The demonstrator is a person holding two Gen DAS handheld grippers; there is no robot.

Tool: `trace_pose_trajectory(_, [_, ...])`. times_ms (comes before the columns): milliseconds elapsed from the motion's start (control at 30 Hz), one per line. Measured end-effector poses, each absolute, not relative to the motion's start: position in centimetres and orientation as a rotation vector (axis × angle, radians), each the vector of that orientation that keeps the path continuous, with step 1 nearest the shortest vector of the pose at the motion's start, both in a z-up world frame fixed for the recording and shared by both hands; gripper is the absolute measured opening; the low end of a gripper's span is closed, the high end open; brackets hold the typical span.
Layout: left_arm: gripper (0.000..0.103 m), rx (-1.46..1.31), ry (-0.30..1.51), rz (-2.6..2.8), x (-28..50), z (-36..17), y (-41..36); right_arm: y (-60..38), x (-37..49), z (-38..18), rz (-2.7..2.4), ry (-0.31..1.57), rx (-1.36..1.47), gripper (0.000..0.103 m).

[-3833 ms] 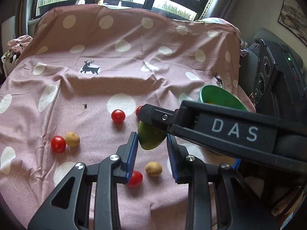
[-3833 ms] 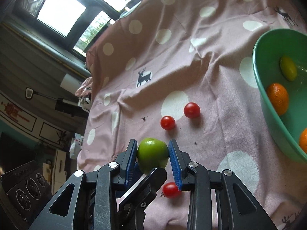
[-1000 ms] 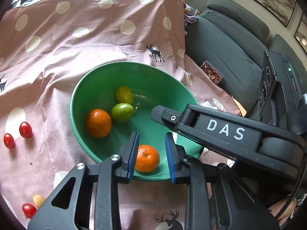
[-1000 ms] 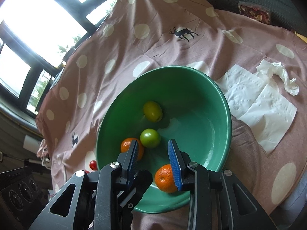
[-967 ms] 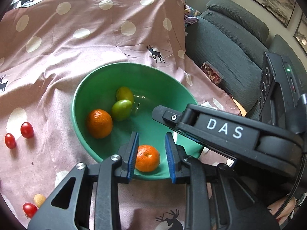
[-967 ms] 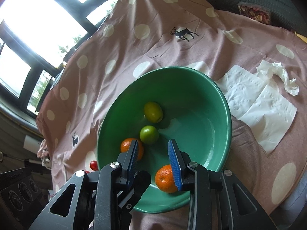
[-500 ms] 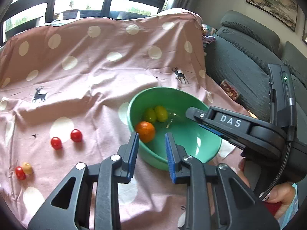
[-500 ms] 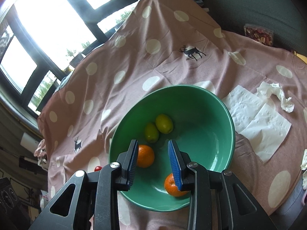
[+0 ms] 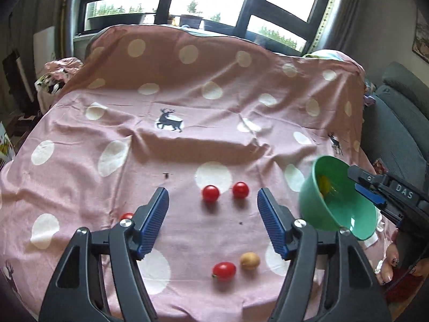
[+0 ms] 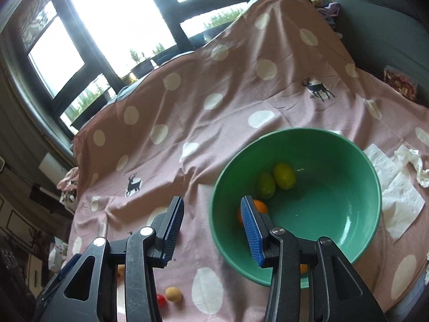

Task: Organize fruits
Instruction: 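Move the right tool back toward the red cherry tomatoes, then close the right gripper on a red cherry tomato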

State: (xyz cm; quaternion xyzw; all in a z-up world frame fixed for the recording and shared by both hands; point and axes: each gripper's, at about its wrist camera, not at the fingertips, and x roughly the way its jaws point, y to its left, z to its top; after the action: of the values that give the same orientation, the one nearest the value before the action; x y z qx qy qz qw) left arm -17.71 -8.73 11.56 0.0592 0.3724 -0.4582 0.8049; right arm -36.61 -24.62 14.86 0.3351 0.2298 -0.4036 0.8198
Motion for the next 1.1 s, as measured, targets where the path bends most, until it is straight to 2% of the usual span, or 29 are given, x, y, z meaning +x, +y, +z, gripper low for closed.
trace_pose_trajectory(167, [0.070, 0.092, 0.857, -0.877, -14.1, 9.7, -7.8, -23.4, -33.1, 14.5, -0.759, 0.545, 0.684, 0.051])
trace_pose_trajectory(300, [0.073, 0.013, 0.917, -0.885, -12.2, 8.7, -7.6, -22.3, -30.5, 14.5, -0.664, 0.586, 0.681, 0.051])
trace_pose_trajectory(500, [0.076, 0.022, 0.969, -0.895, -11.8, 7.4, -9.6, -24.0, -25.7, 14.3, -0.490, 0.614, 0.796, 0.056])
trace_pose_trajectory(633, [0.076, 0.056, 0.995, -0.927, -12.0, 6.7, -11.7, -25.8, -23.2, 11.4, -0.546, 0.639, 0.786, 0.057])
trace_pose_trajectory(767, [0.075, 0.157, 0.983, -0.943, -13.0, 6.0, -14.0, -27.1, -22.2, 8.0, -0.569, 0.746, 0.824, 0.057])
trace_pose_trajectory(933, [0.074, 0.256, 0.984, -0.981, -13.6, 4.7, -17.0, -28.1, -22.3, 6.3, -0.611, 0.796, 0.833, 0.057])
trace_pose_trajectory(1100, [0.066, 0.259, 1.050, -1.002, -13.4, 3.1, -18.1, -28.8, -22.4, 5.1, -0.609, 0.837, 0.865, 0.050])
